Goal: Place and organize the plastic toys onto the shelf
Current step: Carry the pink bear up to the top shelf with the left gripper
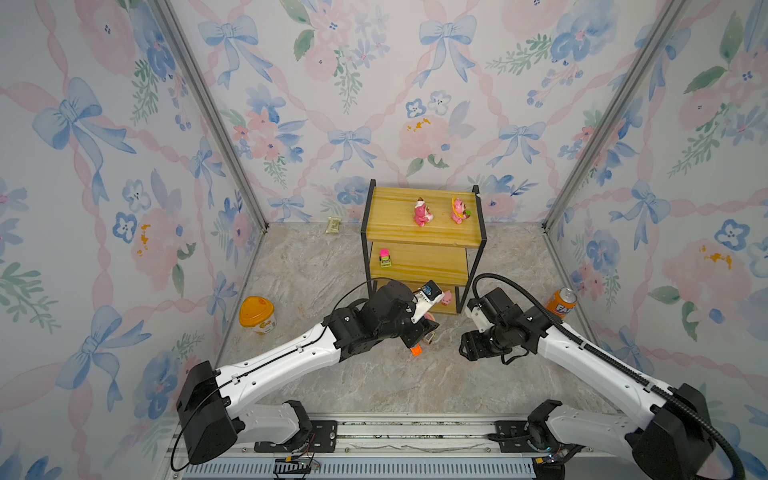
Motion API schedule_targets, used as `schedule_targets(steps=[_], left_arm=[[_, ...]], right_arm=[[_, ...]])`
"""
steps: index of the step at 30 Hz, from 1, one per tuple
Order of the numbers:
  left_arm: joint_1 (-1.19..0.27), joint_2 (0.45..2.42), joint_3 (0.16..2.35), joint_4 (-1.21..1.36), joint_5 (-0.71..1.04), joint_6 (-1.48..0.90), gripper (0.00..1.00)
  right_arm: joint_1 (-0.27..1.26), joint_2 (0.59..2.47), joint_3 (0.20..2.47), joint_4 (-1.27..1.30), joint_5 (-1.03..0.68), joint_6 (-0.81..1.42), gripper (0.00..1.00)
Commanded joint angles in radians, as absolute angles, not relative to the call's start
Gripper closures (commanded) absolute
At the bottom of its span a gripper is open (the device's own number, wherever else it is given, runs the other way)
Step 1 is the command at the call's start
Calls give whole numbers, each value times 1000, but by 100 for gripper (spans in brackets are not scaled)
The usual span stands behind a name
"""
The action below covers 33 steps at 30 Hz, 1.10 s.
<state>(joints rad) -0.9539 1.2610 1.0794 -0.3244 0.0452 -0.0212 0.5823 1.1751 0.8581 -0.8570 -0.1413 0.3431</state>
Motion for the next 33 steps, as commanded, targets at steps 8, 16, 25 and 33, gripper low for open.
schedule_targets(steps=[8,16,25,33], left_arm=[[-921,1252,1258,-427,45,89,100],[-901,1259,1399,-442,-10,175,100],[-847,1273,1518,-446,-134,296,99],[-781,1297,1618,-444,-174,378,98]], right_arm=[[575,1192,904,-885,-162,300,28],[574,1200,908,-870,-181,286,28],[573,1194,899,-865,-196,273,28],[574,1187,887,-853,-215,273,29]])
